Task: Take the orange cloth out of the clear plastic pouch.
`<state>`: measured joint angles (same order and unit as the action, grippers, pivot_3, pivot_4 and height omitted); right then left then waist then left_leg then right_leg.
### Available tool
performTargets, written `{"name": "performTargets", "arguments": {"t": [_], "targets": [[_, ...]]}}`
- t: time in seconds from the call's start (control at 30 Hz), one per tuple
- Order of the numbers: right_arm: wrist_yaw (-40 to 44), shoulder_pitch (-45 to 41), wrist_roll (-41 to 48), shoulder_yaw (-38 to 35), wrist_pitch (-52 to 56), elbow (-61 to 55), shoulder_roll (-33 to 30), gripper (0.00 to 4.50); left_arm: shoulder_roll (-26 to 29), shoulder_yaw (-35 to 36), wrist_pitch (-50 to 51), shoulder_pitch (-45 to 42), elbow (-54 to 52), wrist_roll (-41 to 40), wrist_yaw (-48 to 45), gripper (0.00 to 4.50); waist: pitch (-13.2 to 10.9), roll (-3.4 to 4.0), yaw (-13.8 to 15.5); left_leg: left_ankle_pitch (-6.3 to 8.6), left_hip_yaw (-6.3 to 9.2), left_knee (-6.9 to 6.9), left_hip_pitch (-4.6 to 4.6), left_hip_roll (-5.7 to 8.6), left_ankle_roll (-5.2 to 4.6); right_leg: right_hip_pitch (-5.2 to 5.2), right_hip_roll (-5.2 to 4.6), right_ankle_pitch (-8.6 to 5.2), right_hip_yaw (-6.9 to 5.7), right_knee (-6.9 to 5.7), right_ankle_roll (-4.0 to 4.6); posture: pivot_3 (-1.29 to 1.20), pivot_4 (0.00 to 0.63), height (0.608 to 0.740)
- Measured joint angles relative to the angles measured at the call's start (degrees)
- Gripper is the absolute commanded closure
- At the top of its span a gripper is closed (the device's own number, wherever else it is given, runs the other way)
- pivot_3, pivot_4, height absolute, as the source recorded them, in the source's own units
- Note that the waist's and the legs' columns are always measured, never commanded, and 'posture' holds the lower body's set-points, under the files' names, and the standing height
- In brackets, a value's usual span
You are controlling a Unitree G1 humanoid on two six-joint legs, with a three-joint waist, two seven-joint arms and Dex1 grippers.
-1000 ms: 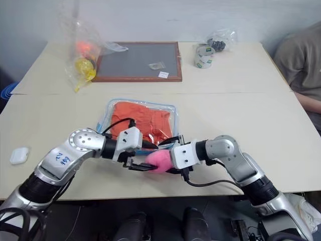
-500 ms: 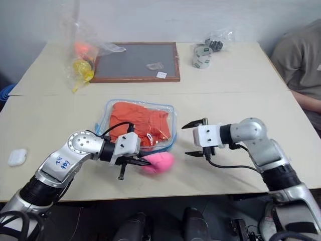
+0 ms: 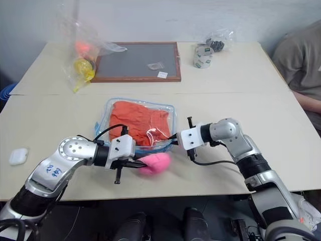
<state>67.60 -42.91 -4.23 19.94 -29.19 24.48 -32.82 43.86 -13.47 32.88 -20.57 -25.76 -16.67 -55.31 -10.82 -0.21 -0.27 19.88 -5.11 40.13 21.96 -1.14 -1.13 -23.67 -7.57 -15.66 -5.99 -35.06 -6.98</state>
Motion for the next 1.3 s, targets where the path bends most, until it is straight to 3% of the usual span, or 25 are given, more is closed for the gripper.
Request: {"name": "performTargets", "arguments": {"t": [0.13,0.33,0.43,0.57,0.63,0.73,0.83,0.87,1.1,1.17,1.3], "targets": [[0.1,-1.6,-0.8,0.0,-3.0,3.1,-0.7,4.5,2.4,7.5,3.1,7.0,-3.4,-1.4,3.0,4.49,0.0,0.01,-0.3,0.0,0.32,-0.03,-0.01,-0.07,0.01,-0.01,0.01,-0.01,0.02,0.0,0.02,0.0,0.15,0.74],[1.1,-3.1,-0.6,-0.4,-8.8,8.1,-3.9,4.5,7.6,31.3,6.4,24.3,-4.7,-5.3,2.7,4.49,0.0,0.06,-1.2,0.01,0.53,-0.04,-0.02,-0.06,0.02,0.05,-0.02,-0.03,-0.07,0.06,0.05,0.0,0.15,0.74],[1.7,-3.5,0.2,-0.4,-10.3,9.1,-4.1,4.5,8.9,39.1,4.8,29.6,-1.0,-5.3,1.3,4.49,0.0,0.08,-1.4,0.02,0.52,-0.05,-0.02,-0.08,0.04,0.05,-0.01,-0.04,-0.08,0.06,0.07,0.0,0.15,0.74],[2.8,-3.5,1.3,-0.8,-11.0,11.0,-5.3,4.5,11.8,48.3,2.7,31.3,9.0,-3.6,0.7,4.49,-0.1,0.13,-1.2,0.03,0.54,-0.06,-0.02,-0.03,0.05,0.06,-0.07,-0.07,-0.13,0.06,0.12,0.0,0.15,0.74],[3.2,-3.6,1.6,-0.9,-10.9,11.1,-5.3,4.5,11.9,48.2,2.4,30.4,9.3,-3.7,0.7,4.49,-0.1,0.13,-1.2,0.04,0.54,-0.05,-0.02,0.01,0.03,0.06,-0.14,-0.06,-0.11,0.05,0.11,0.0,0.15,0.74],[3.7,-3.6,2.6,-0.9,-9.8,11.0,-5.2,3.85,10.8,45.3,2.7,27.5,8.0,-4.9,1.5,4.49,-0.1,0.13,-1.3,0.04,0.56,-0.07,-0.01,0.0,0.03,0.05,-0.15,-0.06,-0.11,0.03,0.11,0.0,0.15,0.74],[4.3,-3.5,3.6,-1.0,-7.1,10.5,-5.1,2.9,9.1,41.5,2.7,27.4,6.1,-5.5,2.2,4.49,-0.1,0.15,-1.4,0.05,0.54,-0.1,-0.01,-0.03,0.06,0.0,-0.12,-0.06,-0.11,0.02,0.11,0.0,0.15,0.74],[4.8,-3.2,4.2,-1.4,-5.5,9.4,-5.1,2.51,8.4,40.7,2.9,27.4,5.8,-6.0,2.4,3.75,-0.1,0.15,-1.5,0.06,0.51,-0.1,-0.01,-0.08,0.08,-0.02,-0.08,-0.07,-0.11,0.0,0.12,0.0,0.15,0.74],[5.8,-0.8,5.9,-2.8,0.0,4.5,-5.8,0.15,8.3,39.7,3.9,25.6,5.2,-8.4,2.9,1.67,-0.1,0.16,-1.3,0.06,0.5,-0.08,-0.01,-0.05,0.08,-0.01,-0.11,-0.07,-0.11,-0.01,0.12,0.0,0.15,0.74],[5.7,0.5,6.6,-3.6,2.3,2.1,-6.0,0.0,9.2,38.4,2.5,25.1,6.3,-7.2,3.2,1.2,-0.1,0.16,-1.3,0.06,0.51,-0.08,-0.01,-0.05,0.08,-0.01,-0.11,-0.07,-0.12,0.0,0.12,0.0,0.15,0.74],[7.3,3.4,11.1,-6.4,11.5,-5.4,-8.9,0.0,12.4,37.1,-0.9,22.7,7.5,-5.1,2.6,1.2,-0.1,0.17,-1.1,0.06,0.53,-0.08,0.02,-0.05,0.08,-0.02,-0.11,-0.07,-0.14,0.0,0.12,0.0,0.15,0.74]]}}
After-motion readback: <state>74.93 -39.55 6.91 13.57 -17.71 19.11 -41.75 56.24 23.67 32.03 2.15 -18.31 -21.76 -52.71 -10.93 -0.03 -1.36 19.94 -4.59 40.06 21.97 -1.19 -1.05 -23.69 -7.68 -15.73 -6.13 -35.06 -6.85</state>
